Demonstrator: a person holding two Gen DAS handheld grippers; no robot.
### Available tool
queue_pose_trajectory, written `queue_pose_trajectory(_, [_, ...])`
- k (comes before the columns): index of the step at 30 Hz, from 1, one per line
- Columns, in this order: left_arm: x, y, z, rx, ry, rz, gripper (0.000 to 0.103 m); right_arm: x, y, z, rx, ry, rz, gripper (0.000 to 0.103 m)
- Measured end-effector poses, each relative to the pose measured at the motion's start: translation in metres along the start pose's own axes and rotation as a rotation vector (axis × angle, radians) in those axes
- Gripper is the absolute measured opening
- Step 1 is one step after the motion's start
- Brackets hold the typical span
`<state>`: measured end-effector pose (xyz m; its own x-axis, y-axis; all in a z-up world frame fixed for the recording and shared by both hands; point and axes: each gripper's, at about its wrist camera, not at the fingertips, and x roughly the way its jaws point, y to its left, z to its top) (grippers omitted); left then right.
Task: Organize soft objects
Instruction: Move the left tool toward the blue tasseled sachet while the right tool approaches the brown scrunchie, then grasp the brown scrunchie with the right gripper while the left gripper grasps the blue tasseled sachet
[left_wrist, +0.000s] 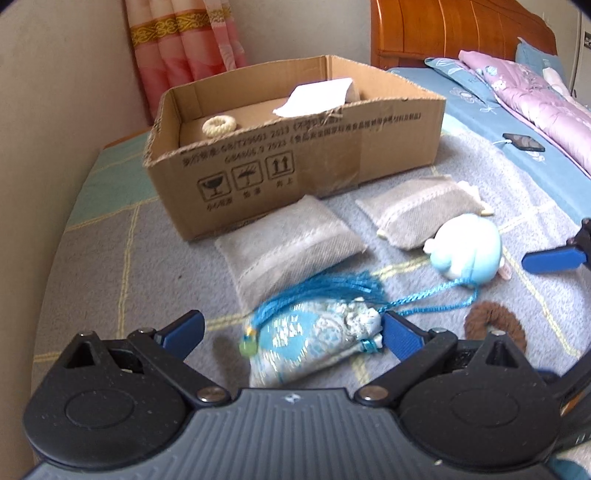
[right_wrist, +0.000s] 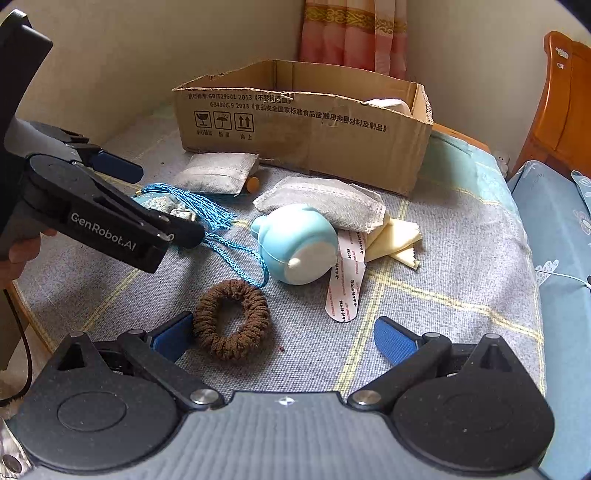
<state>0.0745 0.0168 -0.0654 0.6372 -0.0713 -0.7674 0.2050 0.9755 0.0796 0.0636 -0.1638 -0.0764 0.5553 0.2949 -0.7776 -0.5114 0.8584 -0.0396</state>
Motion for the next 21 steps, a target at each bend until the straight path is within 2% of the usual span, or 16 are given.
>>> queue_pose_trajectory(5, [-0.007,0.015,-0.013,-0.037,0.007,-0.006,0.101,-0.001,0.000,-0.003,-0.006,-0.021,0.005,0.103])
queue_pose_trajectory(12, [0.002,0.018,-0.009,-0.075,-0.015,-0.053,0.101,-0.003,0.001,-0.008,-0.013,-0.058,0.012,0.103])
queue_pose_trajectory(21, [0.006,0.017,-0.006,-0.071,-0.026,-0.057,0.103,-0.004,0.018,-0.010,-0.106,-0.081,0.111,0.103])
